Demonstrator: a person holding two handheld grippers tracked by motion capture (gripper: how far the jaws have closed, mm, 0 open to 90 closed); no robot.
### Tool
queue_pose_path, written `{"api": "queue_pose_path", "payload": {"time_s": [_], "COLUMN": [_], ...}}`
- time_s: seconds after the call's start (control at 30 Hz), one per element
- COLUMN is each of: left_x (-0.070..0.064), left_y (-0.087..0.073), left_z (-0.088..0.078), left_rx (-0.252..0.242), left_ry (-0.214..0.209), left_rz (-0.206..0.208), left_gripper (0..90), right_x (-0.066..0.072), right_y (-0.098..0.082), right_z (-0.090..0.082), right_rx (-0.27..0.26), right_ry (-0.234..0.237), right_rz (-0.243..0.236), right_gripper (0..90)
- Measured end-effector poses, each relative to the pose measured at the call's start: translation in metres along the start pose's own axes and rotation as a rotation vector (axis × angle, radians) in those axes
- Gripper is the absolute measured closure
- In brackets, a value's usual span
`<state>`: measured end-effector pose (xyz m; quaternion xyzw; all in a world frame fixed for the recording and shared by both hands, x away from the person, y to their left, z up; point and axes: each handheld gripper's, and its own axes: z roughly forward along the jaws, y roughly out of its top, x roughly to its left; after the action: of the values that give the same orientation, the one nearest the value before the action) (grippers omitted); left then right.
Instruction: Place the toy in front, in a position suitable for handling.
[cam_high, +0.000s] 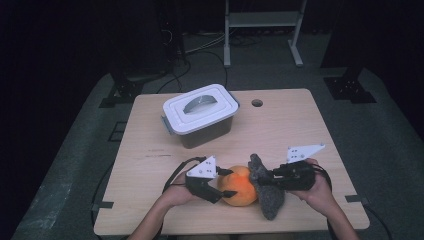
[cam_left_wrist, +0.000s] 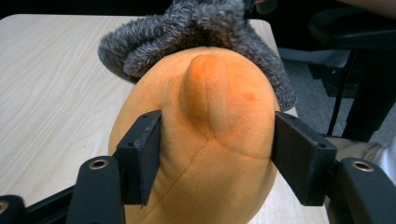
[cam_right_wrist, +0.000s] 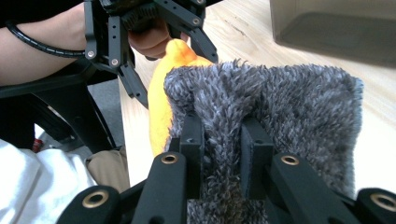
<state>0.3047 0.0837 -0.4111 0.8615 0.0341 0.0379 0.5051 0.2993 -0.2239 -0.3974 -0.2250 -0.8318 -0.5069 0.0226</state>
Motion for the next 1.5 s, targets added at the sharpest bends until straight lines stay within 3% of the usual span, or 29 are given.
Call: {"api": "queue_pose_path", "payload": {"time_s": [0.17,0.43,0.73,1.0,1.27,1.47,1.5], "left_x": [0.0,-0.001,0.0,-0.002,-0.003,-0.012,-0.014], "left_y": [-0.001,-0.002,-0.003,-0.002,0.0,0.004,0.004], "left_z": [0.001,0.001,0.003,0.006,0.007,0.017,0.018], "left_rx": [-0.001,0.0,-0.019,-0.016,-0.014,-0.009,0.0], "left_ry": [-0.014,-0.013,-0.015,-0.014,-0.012,-0.02,-0.015], "left_rz": [0.01,0.009,0.004,0.026,0.034,0.087,0.095], "left_gripper": [37.1,37.5,38.2,38.6,38.8,39.1,39.1], "right_x": [-0.007,0.01,-0.005,0.014,-0.004,0.016,0.027], "right_y": [-0.01,0.008,-0.006,0.012,-0.004,0.015,0.022], "right_z": [-0.006,0.005,-0.005,0.005,-0.006,0.002,0.008], "right_rx": [0.004,-0.007,-0.017,-0.024,-0.022,-0.042,-0.023], "right_ry": [-0.015,-0.001,-0.015,-0.001,-0.006,0.019,0.018], "right_rz": [0.045,-0.03,0.036,-0.037,0.028,-0.04,-0.078], "right_gripper": [73.6,73.5,73.6,73.5,73.8,73.7,73.7]}}
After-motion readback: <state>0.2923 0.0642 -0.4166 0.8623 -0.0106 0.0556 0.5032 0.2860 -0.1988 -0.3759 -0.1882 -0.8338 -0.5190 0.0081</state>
